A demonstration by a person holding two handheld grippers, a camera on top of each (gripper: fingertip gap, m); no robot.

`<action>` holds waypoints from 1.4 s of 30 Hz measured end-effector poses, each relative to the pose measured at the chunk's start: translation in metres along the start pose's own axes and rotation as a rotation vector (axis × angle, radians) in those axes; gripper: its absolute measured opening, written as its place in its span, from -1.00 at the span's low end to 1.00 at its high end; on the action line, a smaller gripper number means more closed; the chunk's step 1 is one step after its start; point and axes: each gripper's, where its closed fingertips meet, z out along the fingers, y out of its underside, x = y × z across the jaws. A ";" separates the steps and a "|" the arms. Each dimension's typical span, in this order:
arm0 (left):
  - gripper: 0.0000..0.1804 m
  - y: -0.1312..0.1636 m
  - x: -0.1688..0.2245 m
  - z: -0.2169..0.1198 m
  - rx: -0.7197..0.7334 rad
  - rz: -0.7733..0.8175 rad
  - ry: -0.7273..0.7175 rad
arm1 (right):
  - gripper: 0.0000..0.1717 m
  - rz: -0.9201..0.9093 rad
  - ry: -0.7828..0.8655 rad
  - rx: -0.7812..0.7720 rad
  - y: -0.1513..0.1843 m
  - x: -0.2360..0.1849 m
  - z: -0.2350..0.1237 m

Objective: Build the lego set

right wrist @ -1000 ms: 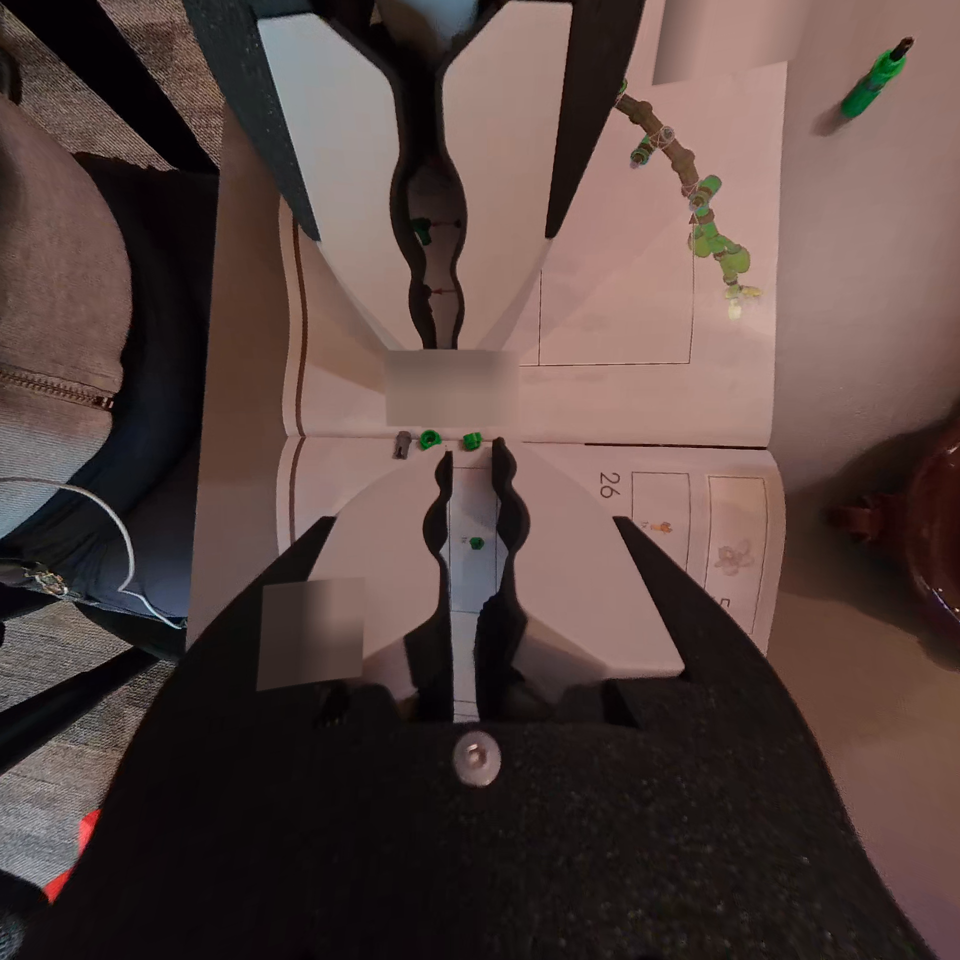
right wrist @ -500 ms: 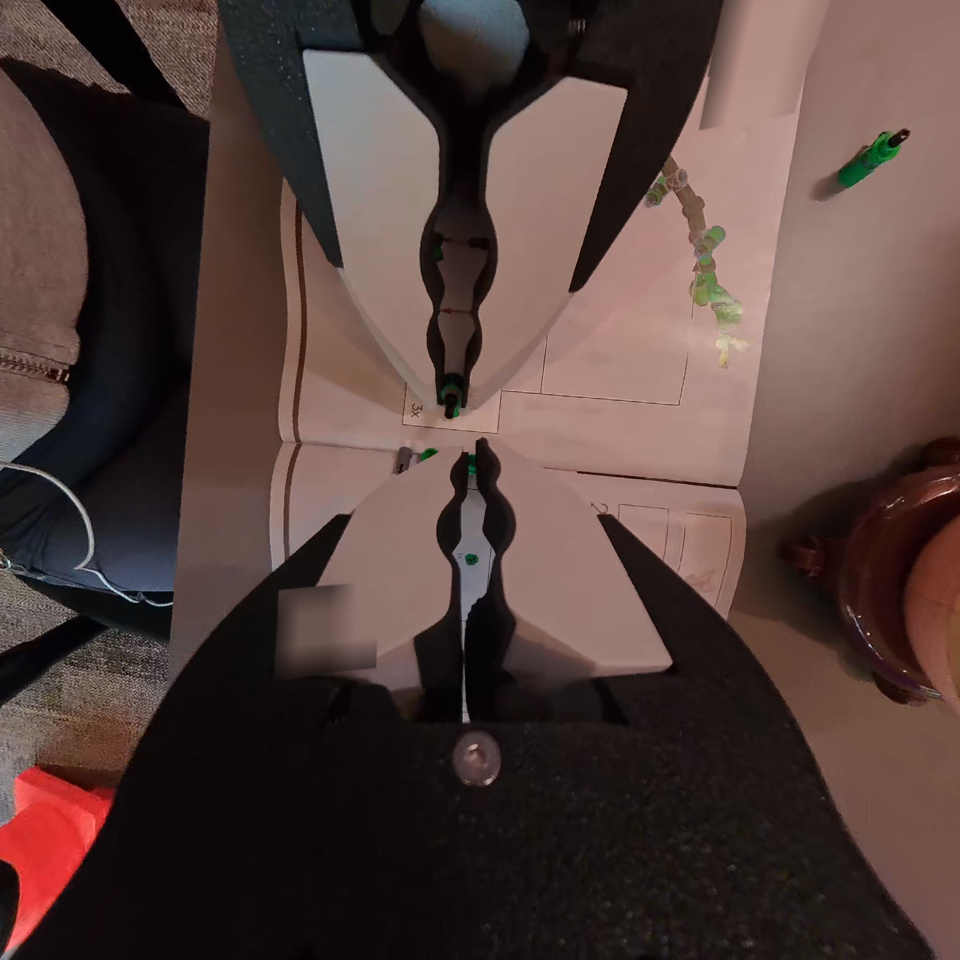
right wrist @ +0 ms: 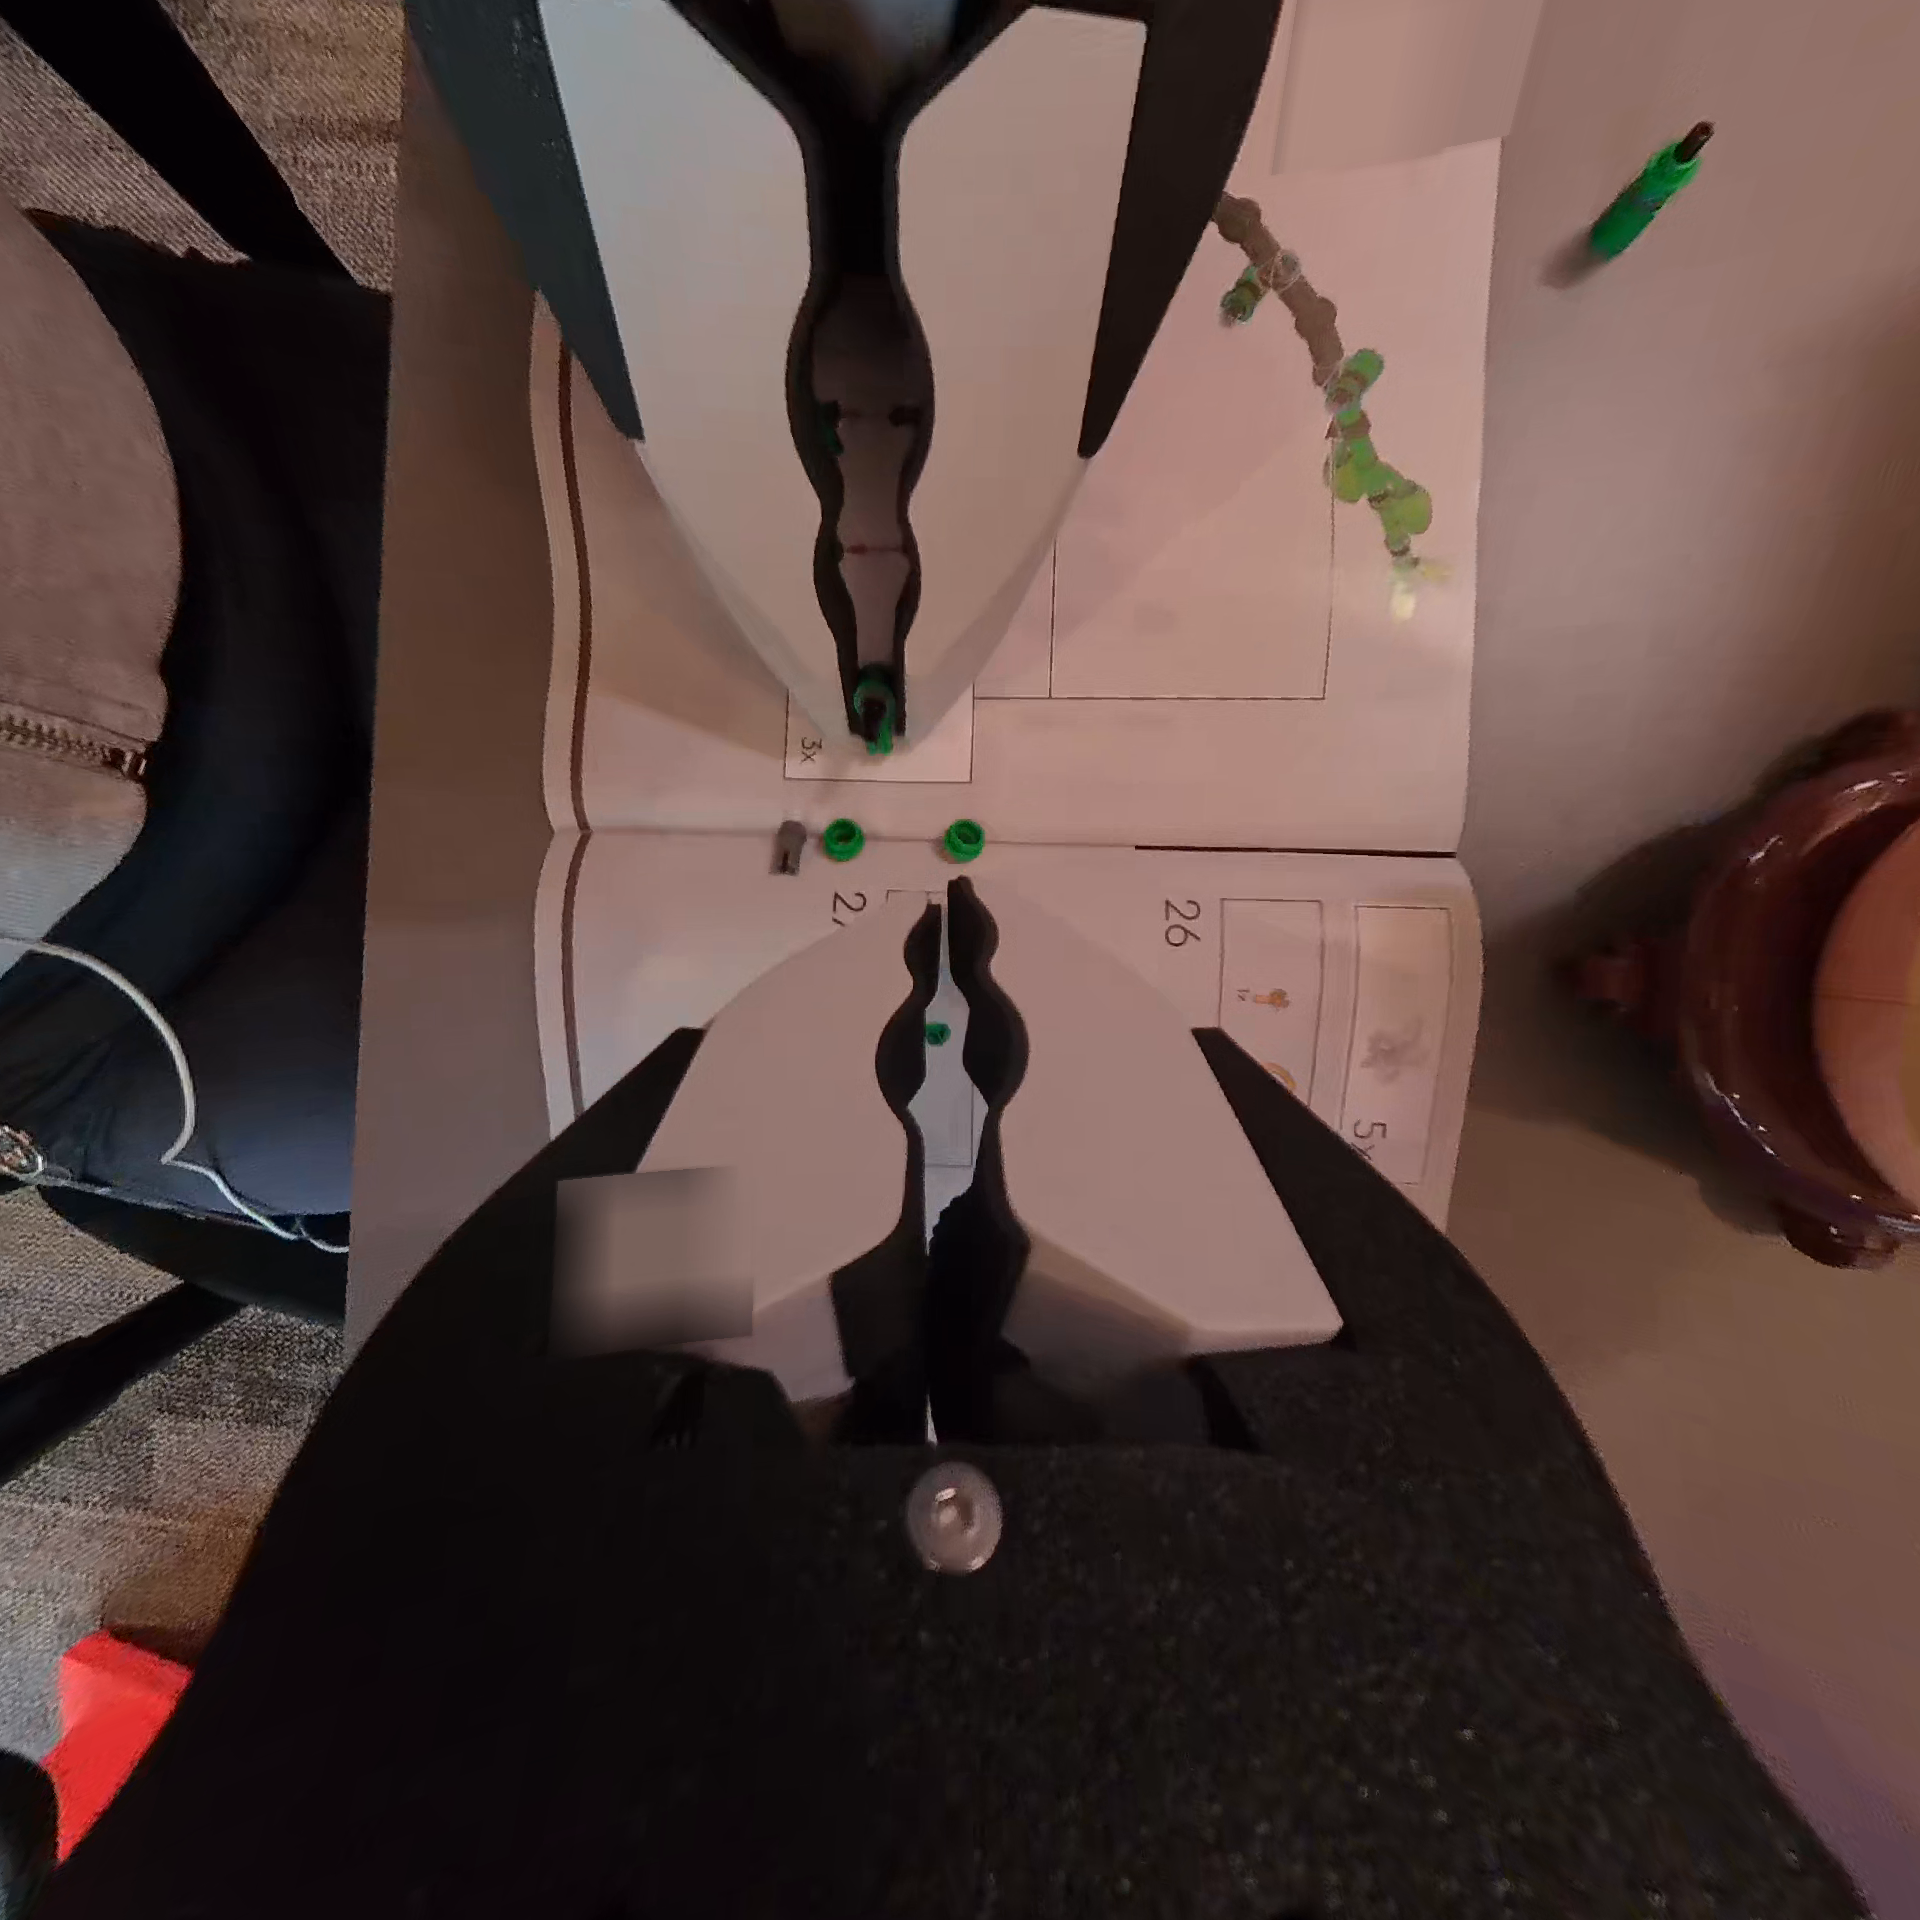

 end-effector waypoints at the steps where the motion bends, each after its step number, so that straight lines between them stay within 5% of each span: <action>1: -0.93 0.000 0.000 0.000 0.000 0.000 -0.001 | -0.98 0.007 0.003 0.011 -0.001 -0.001 0.002; 13: -0.93 0.000 -0.001 0.000 0.000 0.001 -0.002 | -0.93 -0.010 0.023 -0.005 -0.004 0.002 0.015; 26: -0.93 0.000 0.000 0.000 0.000 -0.002 0.002 | -0.79 0.041 0.120 0.201 -0.020 0.012 -0.008; 35: -0.93 0.000 -0.001 0.000 0.000 0.000 -0.001 | -0.90 0.150 0.086 0.231 -0.003 0.007 -0.009; 42: -0.93 0.000 0.000 0.000 0.000 -0.002 0.010 | -1.00 0.021 0.103 0.181 -0.005 -0.008 -0.004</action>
